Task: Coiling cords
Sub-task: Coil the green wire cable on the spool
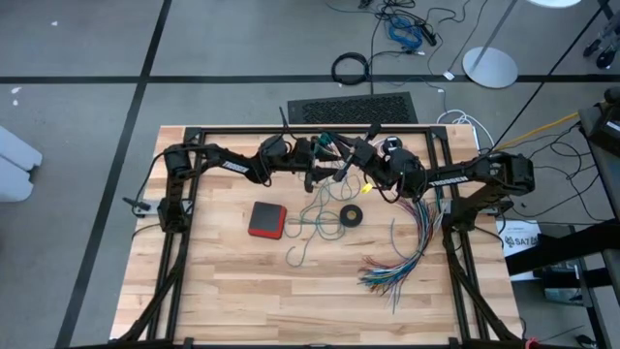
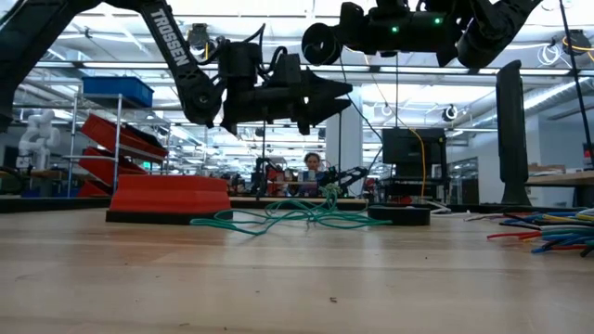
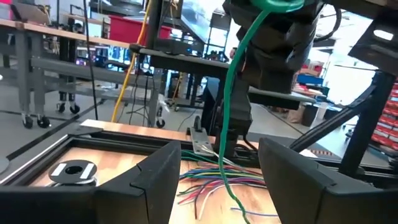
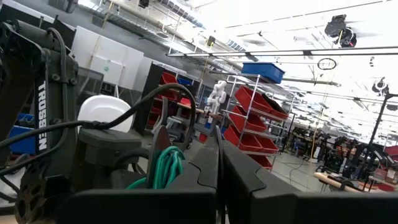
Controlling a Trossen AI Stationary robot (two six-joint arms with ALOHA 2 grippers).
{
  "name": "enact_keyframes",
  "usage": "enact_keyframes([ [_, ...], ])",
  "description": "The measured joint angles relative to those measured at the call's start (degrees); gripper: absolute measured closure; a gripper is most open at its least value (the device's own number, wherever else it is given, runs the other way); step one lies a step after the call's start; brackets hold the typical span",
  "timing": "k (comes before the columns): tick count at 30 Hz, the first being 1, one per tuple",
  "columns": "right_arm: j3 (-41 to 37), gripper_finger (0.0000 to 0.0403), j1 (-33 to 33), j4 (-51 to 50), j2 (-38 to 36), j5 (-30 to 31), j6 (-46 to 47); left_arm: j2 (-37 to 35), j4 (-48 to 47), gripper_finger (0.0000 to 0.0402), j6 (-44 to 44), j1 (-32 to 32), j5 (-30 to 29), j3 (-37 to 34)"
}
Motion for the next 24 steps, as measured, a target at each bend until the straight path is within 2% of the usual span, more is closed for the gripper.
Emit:
enact_keyframes([
  [5,0.0,0.0403,0.0,0.7,0.0,-1.2,0.0,0.5,-0.4,0.0178,0.4,-0.1,-3.2,0.2],
  [10,0.0,0.0403,0.0,1.1,0.0,-1.4,0.1,5.6,2.4,0.0178,-3.7,-0.2,-3.3,2.2],
  [16,0.0,0.0403,0.6,1.0,0.0,-1.4,-0.4,11.5,12.6,0.0178,-11.9,-0.2,0.5,4.1],
  [24,0.0,0.0403,0.7,0.1,0.0,-1.2,-0.5,11.6,19.7,0.0178,-13.7,-0.2,3.2,4.2],
])
